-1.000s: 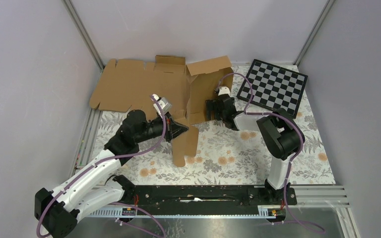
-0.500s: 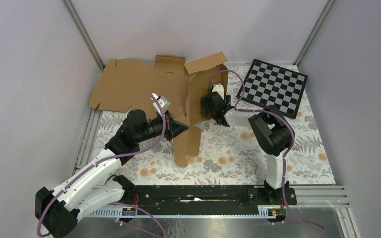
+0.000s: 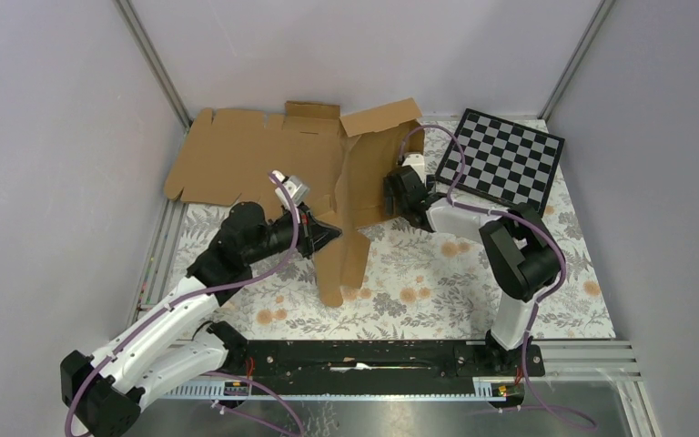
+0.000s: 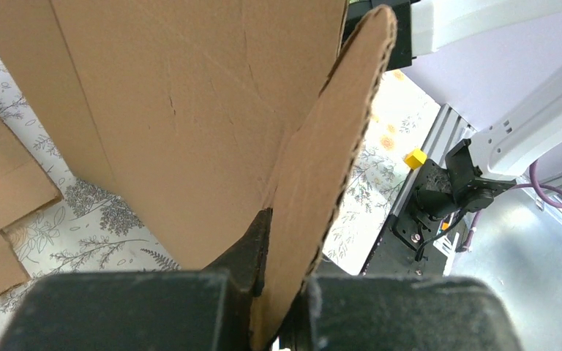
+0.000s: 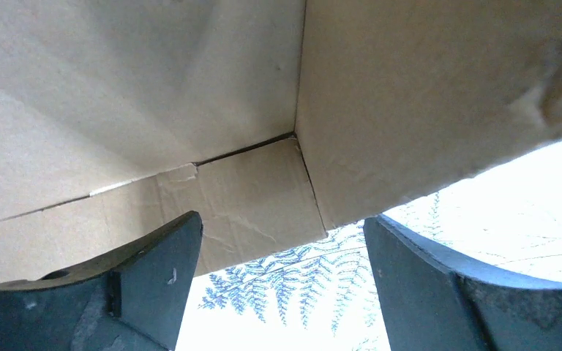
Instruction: Fold the paper box
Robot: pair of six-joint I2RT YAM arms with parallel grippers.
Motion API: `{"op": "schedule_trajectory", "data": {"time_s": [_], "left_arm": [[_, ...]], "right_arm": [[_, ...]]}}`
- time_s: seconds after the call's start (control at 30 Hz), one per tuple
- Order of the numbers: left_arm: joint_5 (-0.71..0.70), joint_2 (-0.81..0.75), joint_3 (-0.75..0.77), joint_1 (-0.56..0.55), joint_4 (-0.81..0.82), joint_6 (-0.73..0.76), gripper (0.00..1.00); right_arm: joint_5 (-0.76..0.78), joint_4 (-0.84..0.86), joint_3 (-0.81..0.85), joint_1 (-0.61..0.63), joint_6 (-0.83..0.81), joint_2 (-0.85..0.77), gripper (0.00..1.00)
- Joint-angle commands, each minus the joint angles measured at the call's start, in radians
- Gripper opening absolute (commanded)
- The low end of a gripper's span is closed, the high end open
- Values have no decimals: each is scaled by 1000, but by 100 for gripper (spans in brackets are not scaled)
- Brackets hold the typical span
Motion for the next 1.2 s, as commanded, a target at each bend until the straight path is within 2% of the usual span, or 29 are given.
{"op": "schedule_trajectory", "data": {"time_s": [0.0, 0.23, 0.43, 0.63, 0.77, 0.97, 1.17], "left_arm": [[-2, -33, 5, -6, -56, -33, 0], [-1, -47, -17, -6, -65, -42, 0], [-20, -58, -17, -6, -83, -38, 0], [-46, -53, 16, -6, -106, -47, 0], [-83, -36, 119, -5, -213, -43, 0], [-63, 20, 296, -6, -417, -53, 0], [91, 118, 432, -1, -560, -110, 0]], "right_arm": [[-6, -29, 8, -11, 23, 0, 87], [-82, 99, -23, -22, 35, 85, 94], [-7, 46, -62, -22, 49, 104, 94], [-28, 91, -162, -21, 57, -39, 92], [-104, 114, -205, -23, 25, -188, 97], [-171, -4, -220, -22, 19, -359, 100], [-136, -154, -256, -22, 25, -557, 100]]}}
